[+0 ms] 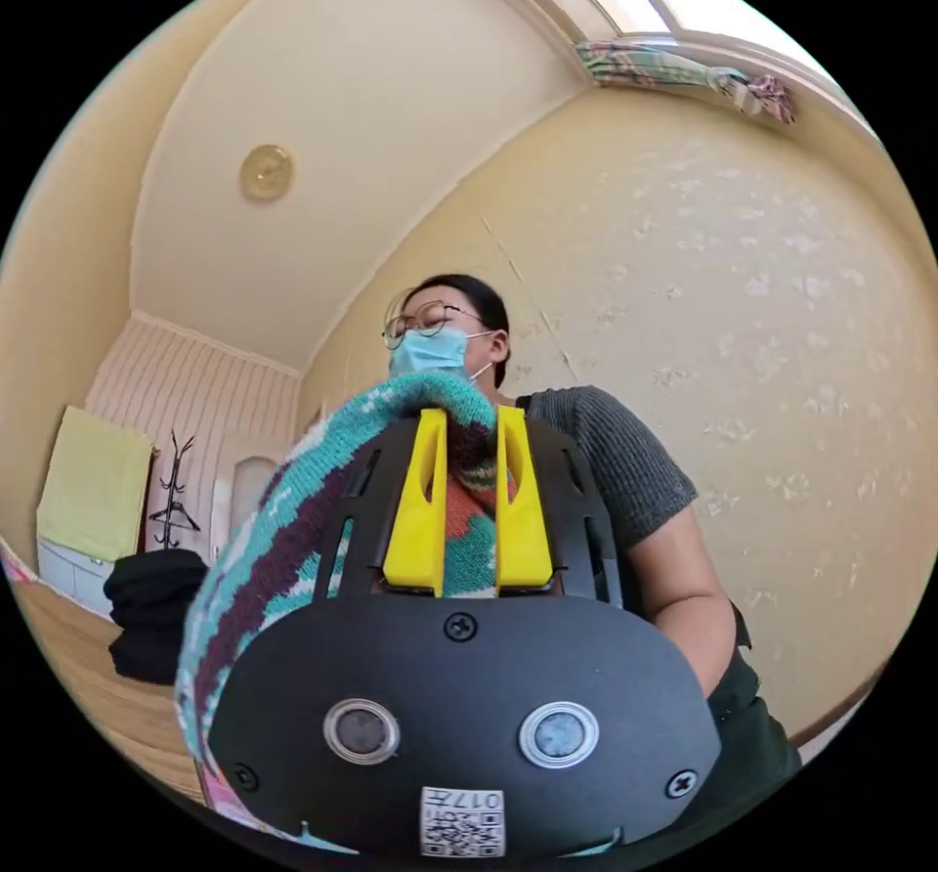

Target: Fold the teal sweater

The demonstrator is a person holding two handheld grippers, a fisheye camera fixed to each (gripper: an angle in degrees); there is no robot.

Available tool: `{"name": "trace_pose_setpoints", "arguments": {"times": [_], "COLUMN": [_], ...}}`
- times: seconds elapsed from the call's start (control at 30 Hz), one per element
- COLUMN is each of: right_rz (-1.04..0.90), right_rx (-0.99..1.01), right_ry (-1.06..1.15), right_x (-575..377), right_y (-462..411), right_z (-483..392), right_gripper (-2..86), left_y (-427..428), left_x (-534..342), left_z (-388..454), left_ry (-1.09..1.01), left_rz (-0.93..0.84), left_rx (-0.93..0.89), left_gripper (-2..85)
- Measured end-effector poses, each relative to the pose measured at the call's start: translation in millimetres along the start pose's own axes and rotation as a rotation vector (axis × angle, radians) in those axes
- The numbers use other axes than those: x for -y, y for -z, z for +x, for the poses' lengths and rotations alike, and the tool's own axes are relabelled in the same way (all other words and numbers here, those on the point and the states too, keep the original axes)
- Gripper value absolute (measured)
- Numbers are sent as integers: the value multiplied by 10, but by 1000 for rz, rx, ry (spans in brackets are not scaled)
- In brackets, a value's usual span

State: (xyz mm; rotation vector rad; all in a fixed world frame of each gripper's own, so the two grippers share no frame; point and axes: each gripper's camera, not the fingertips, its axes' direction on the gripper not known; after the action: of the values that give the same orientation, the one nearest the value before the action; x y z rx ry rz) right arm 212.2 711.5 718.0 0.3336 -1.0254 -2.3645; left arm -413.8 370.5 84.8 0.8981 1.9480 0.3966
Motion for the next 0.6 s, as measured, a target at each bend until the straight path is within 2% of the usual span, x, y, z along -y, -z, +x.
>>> {"name": "trace_pose_setpoints", "arguments": {"times": [0.07,0.13,0.2,0.3,0.37,0.53,0.6], "right_rz": [-4,13,70,98,59,11,-82], "right_rx": [-186,-281,-317,-380,-357,-165,-223], "right_ry": [-27,-2,-7,-137,-212,-323,-370], "right_x": [-26,-100,-184,-307,-417,-670,-665], "right_y": [364,646,918,1195,1190,822,550], "right_z": [95,113,138,303,444,767,864], "right_gripper": [24,20,22,68,122,164,165], "left_y": [-161,-234,-259,-219,-154,31,17], "left_x": [132,236,333,443,510,512,506], "left_z": [241,417,576,725,824,1062,1076], "left_ry": [-67,-95,-118,-148,-157,-203,-204], "left_rz": [21,50,96,165,180,264,278], "left_rx": [-50,-41,-45,-40,6,60,72], "left_gripper": [80,80,80,81,81,81,81]}}
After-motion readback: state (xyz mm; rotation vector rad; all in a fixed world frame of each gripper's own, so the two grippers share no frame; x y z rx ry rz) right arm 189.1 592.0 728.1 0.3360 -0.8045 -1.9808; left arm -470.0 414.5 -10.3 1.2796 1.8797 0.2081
